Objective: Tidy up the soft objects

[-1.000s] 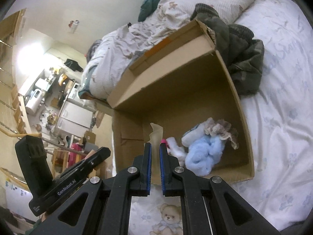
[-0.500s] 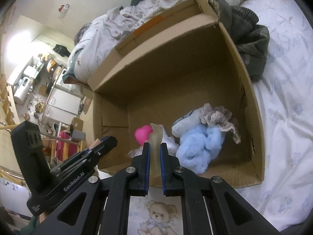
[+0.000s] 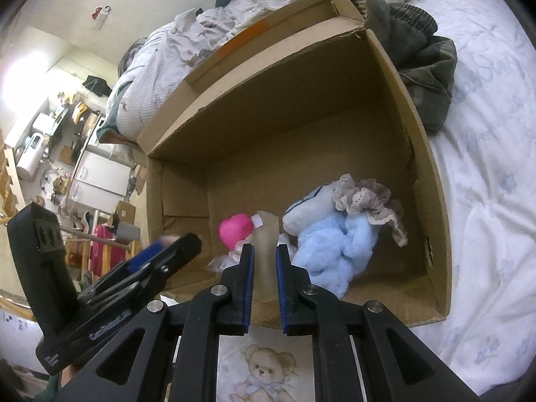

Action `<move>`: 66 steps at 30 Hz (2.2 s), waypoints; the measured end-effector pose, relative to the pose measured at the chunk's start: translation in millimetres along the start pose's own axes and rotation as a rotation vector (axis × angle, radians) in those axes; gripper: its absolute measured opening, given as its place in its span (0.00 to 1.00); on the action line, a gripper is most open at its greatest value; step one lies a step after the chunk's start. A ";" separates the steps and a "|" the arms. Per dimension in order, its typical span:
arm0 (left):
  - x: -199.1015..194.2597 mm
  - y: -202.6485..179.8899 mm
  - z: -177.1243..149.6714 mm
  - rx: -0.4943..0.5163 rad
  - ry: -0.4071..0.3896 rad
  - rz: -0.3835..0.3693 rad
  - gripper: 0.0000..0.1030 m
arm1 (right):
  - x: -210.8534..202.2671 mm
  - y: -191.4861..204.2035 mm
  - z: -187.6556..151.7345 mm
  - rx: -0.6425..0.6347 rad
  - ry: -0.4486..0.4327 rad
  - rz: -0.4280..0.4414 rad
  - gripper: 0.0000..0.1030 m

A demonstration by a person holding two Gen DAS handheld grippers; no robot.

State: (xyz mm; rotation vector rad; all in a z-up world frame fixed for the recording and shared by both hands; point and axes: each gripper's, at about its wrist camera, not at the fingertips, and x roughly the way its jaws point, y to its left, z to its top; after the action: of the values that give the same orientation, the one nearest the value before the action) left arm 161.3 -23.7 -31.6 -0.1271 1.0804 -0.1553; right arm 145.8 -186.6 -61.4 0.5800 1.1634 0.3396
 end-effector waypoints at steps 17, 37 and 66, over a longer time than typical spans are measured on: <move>-38.9 13.0 -3.2 0.023 -0.125 0.140 0.62 | -32.0 18.2 0.5 -0.139 -0.170 -0.169 0.82; -127.2 42.0 -50.6 -0.063 -0.312 0.228 0.92 | -99.9 59.6 -51.2 -0.320 -0.402 -0.211 1.00; -118.9 21.9 -65.8 0.014 -0.309 0.200 1.00 | -72.5 60.9 -63.8 -0.321 -0.344 -0.264 1.00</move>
State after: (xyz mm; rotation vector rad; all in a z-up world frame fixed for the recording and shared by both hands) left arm 49.6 18.4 37.0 -0.0285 0.7779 0.0369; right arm 62.4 -160.3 12.0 0.1888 0.8177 0.1845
